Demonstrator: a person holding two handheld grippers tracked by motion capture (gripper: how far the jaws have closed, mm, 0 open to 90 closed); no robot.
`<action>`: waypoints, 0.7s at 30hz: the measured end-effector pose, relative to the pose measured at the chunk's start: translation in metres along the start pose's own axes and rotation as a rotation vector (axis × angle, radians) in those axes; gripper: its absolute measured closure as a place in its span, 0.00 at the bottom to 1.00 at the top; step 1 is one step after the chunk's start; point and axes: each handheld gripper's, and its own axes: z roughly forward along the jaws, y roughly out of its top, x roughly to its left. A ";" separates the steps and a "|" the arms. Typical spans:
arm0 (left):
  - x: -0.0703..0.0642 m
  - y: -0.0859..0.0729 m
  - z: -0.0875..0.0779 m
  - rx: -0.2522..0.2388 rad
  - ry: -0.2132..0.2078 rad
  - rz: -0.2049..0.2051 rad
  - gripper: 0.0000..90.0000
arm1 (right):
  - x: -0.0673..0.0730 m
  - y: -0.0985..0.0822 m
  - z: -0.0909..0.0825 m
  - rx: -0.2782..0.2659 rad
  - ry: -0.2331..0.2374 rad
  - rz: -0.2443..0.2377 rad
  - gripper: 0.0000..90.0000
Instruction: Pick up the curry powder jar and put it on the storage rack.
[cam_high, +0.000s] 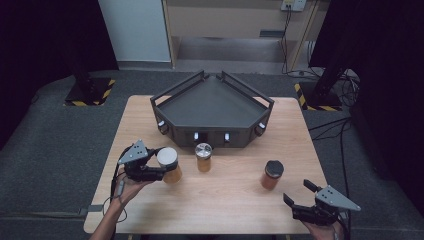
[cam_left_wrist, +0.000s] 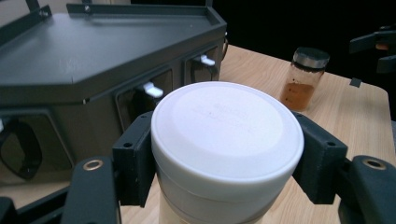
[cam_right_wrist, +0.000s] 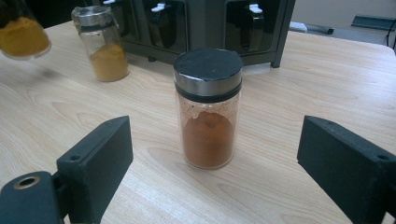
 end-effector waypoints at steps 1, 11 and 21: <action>0.001 0.003 0.001 0.000 -0.003 -0.001 0.36 | 0.000 0.000 0.000 0.001 0.001 -0.001 0.11; 0.005 0.040 0.007 0.016 -0.007 0.000 0.36 | -0.001 0.000 0.001 0.001 0.004 -0.002 0.11; 0.008 0.071 0.010 0.026 0.023 -0.016 0.36 | -0.002 -0.001 0.001 -0.001 0.006 0.001 0.11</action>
